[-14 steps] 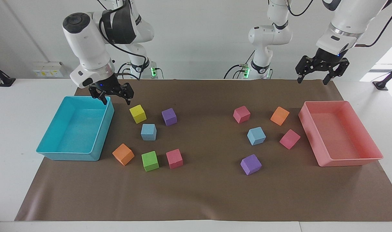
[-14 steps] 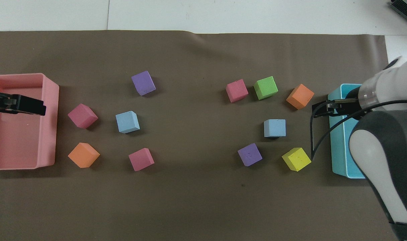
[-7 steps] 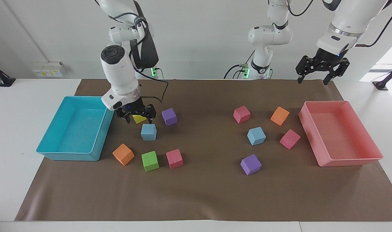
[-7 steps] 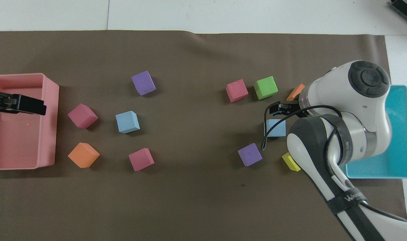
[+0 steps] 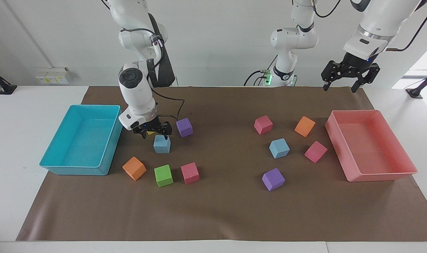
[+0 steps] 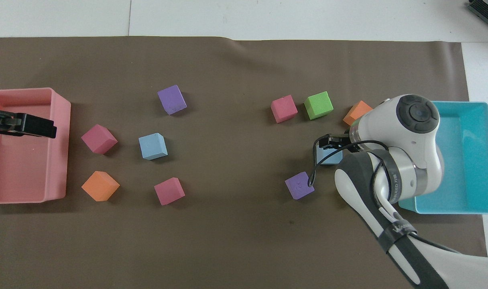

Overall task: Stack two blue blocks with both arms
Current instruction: 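Reach the right gripper down to the light blue cube near the green cube, then close the right gripper on the light blue cube and lift it, then carry the light blue cube with the right gripper toward the table center, then lower the light blue cube onto the table center with the right gripper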

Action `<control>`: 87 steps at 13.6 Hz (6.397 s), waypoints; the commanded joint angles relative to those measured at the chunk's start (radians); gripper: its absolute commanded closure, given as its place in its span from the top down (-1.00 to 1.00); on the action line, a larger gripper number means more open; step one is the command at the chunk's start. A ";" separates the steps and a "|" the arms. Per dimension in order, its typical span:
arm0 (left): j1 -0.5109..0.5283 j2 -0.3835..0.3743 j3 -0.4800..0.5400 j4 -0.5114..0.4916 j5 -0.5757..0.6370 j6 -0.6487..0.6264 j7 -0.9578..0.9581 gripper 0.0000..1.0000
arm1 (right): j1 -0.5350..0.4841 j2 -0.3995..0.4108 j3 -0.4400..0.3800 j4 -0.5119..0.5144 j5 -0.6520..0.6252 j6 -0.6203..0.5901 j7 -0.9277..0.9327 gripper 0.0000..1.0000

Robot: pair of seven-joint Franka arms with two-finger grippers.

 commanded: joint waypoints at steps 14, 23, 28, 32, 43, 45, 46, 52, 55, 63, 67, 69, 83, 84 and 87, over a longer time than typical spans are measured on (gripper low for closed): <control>-0.001 -0.004 -0.003 -0.010 0.002 0.044 -0.003 1.00 | 0.022 0.055 0.003 -0.150 0.064 0.190 -0.035 1.00; -0.003 -0.004 -0.002 -0.010 0.002 0.042 -0.003 1.00 | 0.022 0.024 0.002 -0.082 0.046 0.111 -0.054 -1.00; 0.005 -0.004 -0.002 -0.010 0.002 0.045 0.003 1.00 | 0.022 -0.051 0.002 -0.016 0.046 -0.009 -0.051 -1.00; 0.007 -0.004 -0.002 -0.011 0.002 0.051 0.005 1.00 | 0.040 -0.053 0.006 0.054 0.046 -0.101 -0.036 -1.00; 0.006 -0.009 -0.002 -0.016 0.002 0.045 -0.003 1.00 | 0.264 0.143 0.008 0.387 0.036 -0.229 0.273 -1.00; 0.003 -0.009 -0.002 -0.016 0.000 0.045 -0.003 1.00 | 0.302 0.176 0.006 0.401 0.038 -0.214 0.284 -1.00; 0.002 -0.009 -0.002 -0.016 0.002 0.045 -0.003 1.00 | 0.318 0.195 0.008 0.406 0.035 -0.188 0.285 -1.00; -0.004 -0.009 -0.002 -0.016 0.002 0.044 -0.005 1.00 | 0.380 0.272 0.013 0.429 0.033 -0.095 0.305 -1.00; -0.003 -0.009 -0.002 -0.016 0.002 0.044 -0.005 1.00 | 0.381 0.271 0.013 0.430 0.026 -0.108 0.300 -1.00; 0.005 -0.009 -0.002 -0.016 0.002 0.044 -0.002 1.00 | 0.384 0.271 0.013 0.419 0.027 -0.091 0.299 -1.00; 0.002 -0.009 -0.002 -0.016 0.002 0.042 -0.005 1.00 | 0.379 0.281 0.013 0.412 0.029 -0.088 0.302 -1.00; -0.001 -0.009 -0.002 -0.016 0.000 0.042 -0.006 1.00 | 0.371 0.297 0.013 0.412 0.029 -0.085 0.281 -1.00; -0.001 -0.009 -0.002 -0.016 0.002 0.039 -0.006 1.00 | 0.416 0.367 0.014 0.370 0.049 0.009 0.336 -1.00; -0.001 -0.009 -0.002 -0.016 0.000 0.041 -0.006 1.00 | 0.417 0.366 0.014 0.367 0.049 0.015 0.334 -1.00; -0.001 -0.009 -0.002 -0.016 0.000 0.041 -0.005 1.00 | 0.416 0.364 0.014 0.355 0.049 0.015 0.336 -1.00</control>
